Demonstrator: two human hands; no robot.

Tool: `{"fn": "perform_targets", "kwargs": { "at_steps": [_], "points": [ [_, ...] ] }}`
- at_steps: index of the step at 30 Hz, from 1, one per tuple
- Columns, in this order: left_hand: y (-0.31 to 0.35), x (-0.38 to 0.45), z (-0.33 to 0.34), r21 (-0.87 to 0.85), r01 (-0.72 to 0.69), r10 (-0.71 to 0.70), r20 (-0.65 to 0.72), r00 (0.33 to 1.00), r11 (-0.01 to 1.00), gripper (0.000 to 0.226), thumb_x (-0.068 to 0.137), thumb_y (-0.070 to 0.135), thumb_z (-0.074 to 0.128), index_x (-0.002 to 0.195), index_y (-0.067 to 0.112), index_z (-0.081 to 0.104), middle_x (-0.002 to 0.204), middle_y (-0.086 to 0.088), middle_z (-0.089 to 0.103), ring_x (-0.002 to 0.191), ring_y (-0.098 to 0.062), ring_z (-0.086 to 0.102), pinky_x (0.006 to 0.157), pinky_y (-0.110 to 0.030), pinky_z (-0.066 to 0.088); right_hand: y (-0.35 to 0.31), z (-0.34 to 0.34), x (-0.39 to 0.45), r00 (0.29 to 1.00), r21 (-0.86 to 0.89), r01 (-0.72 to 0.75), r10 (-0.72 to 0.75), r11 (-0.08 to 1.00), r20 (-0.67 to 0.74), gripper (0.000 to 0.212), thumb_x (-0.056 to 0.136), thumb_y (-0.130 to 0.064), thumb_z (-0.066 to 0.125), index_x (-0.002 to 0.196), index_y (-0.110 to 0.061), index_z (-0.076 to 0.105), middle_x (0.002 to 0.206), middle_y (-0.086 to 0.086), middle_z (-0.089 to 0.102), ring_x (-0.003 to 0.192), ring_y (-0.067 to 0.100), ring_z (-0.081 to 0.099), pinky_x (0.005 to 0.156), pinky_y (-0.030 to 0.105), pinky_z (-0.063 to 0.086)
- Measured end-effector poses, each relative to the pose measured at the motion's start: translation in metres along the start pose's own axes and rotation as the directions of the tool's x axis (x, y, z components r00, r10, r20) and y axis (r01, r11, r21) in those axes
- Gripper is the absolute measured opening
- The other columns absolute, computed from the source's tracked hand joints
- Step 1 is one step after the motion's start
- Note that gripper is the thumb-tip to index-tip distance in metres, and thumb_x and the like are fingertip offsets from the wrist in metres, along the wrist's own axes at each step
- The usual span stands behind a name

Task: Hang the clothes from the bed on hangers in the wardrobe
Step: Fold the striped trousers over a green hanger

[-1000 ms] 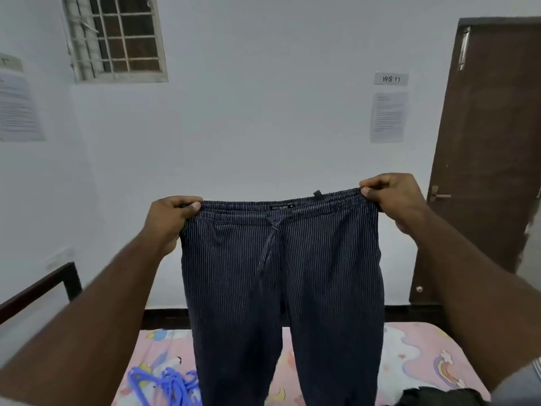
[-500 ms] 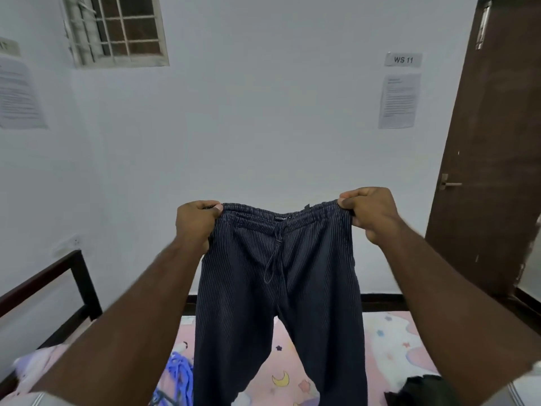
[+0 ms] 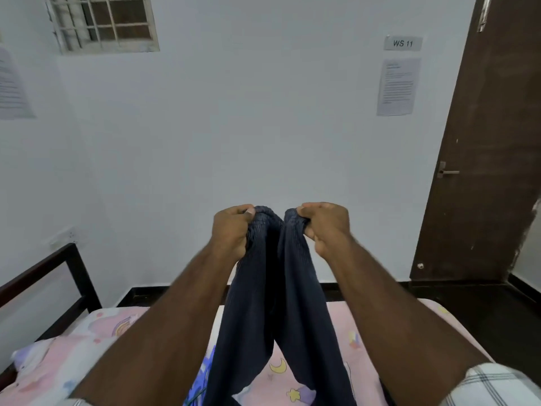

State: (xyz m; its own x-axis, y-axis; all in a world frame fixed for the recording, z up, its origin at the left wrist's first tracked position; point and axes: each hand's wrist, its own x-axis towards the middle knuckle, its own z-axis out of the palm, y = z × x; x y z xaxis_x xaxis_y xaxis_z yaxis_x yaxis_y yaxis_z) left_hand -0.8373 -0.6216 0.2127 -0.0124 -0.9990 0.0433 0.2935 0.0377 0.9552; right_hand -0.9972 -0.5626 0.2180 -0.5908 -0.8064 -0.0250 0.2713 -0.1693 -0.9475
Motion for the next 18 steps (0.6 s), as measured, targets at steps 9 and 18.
{"fn": "perform_targets", "kwargs": {
  "at_steps": [9,18],
  "points": [
    [0.003,-0.014,0.009,0.067,-0.018,0.003,0.21,0.978,0.998,0.023,0.097,-0.003,0.059,0.118,0.003,0.066,0.099,-0.011,0.072,0.077,-0.015,0.071,0.068,-0.024,0.059,0.018,0.026,-0.017,0.995,-0.046,0.089,-0.087,0.995,0.045,0.02,0.077,-0.005,0.077,0.092,-0.016,0.071,0.092,0.007,0.075,0.086,0.024,0.075,0.08,0.043,0.062],
    [0.004,-0.019,0.004,0.104,-0.07,0.023,0.398,0.917,0.992,0.041,0.091,0.009,0.071,0.13,0.005,0.058,0.116,-0.012,0.072,0.107,-0.022,0.071,0.097,-0.036,0.055,0.011,0.036,-0.042,0.975,0.047,-0.015,0.005,0.999,0.222,0.034,0.089,-0.015,0.056,0.122,-0.013,0.062,0.115,0.01,0.07,0.11,0.024,0.067,0.097,0.041,0.055]
  ]
}}
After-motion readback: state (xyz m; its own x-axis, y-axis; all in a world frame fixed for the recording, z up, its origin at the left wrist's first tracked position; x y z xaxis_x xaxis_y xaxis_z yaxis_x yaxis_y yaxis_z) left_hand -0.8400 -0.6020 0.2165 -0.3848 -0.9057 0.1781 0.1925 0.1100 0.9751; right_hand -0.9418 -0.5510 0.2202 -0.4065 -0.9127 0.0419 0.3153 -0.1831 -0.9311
